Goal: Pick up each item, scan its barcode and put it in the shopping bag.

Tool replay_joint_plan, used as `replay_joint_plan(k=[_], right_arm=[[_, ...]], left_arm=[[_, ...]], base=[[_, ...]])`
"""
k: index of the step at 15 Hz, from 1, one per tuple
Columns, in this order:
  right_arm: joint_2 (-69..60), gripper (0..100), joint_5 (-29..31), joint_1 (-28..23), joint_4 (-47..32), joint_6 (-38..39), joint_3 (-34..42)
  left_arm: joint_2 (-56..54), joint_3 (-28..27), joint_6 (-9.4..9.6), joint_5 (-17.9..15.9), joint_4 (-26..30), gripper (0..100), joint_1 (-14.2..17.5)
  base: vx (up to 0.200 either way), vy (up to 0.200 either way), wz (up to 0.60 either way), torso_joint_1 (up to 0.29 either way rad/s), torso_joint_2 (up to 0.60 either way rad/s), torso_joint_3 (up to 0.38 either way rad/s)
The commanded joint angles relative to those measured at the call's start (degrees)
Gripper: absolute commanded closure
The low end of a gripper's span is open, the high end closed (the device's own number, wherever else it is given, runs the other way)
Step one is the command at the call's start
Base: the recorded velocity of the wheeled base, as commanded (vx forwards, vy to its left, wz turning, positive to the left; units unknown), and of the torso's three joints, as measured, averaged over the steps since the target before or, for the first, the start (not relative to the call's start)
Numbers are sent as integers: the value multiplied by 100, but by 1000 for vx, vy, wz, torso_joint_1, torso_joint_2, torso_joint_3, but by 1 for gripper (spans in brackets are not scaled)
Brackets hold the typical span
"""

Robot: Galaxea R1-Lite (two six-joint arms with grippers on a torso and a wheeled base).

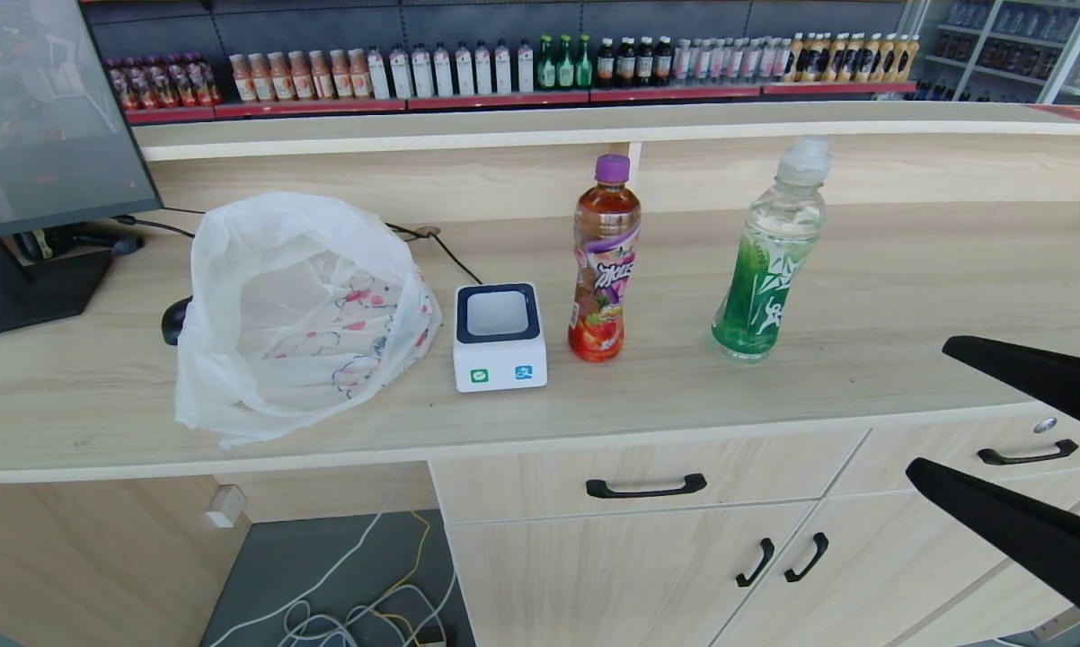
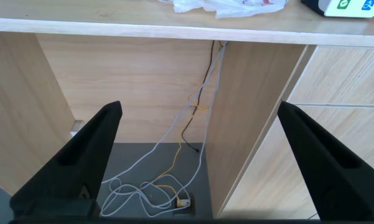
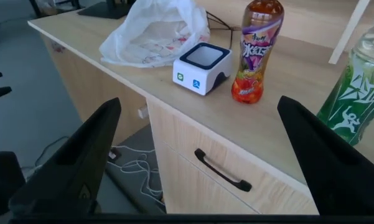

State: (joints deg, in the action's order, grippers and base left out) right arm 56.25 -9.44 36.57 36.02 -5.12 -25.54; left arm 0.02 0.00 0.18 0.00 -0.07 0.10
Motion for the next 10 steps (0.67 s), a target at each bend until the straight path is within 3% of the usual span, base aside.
replay_joint_plan(k=[1,4,10], right_arm=[[273,0,12,34,45,-33,14],[501,0,566,105,54,-244,-136],[1275,0,2060,992,458,-393,-294]], left_arm=[[-2,0,-1,0,-1,0,-1],[-2,0,-1,0,-1,0,-1],[-2,0,-1,0,-1,0,-1]], base=[[0,0,0,0,0,0],[0,0,0,0,0,0],[0,0,0,0,0,0]])
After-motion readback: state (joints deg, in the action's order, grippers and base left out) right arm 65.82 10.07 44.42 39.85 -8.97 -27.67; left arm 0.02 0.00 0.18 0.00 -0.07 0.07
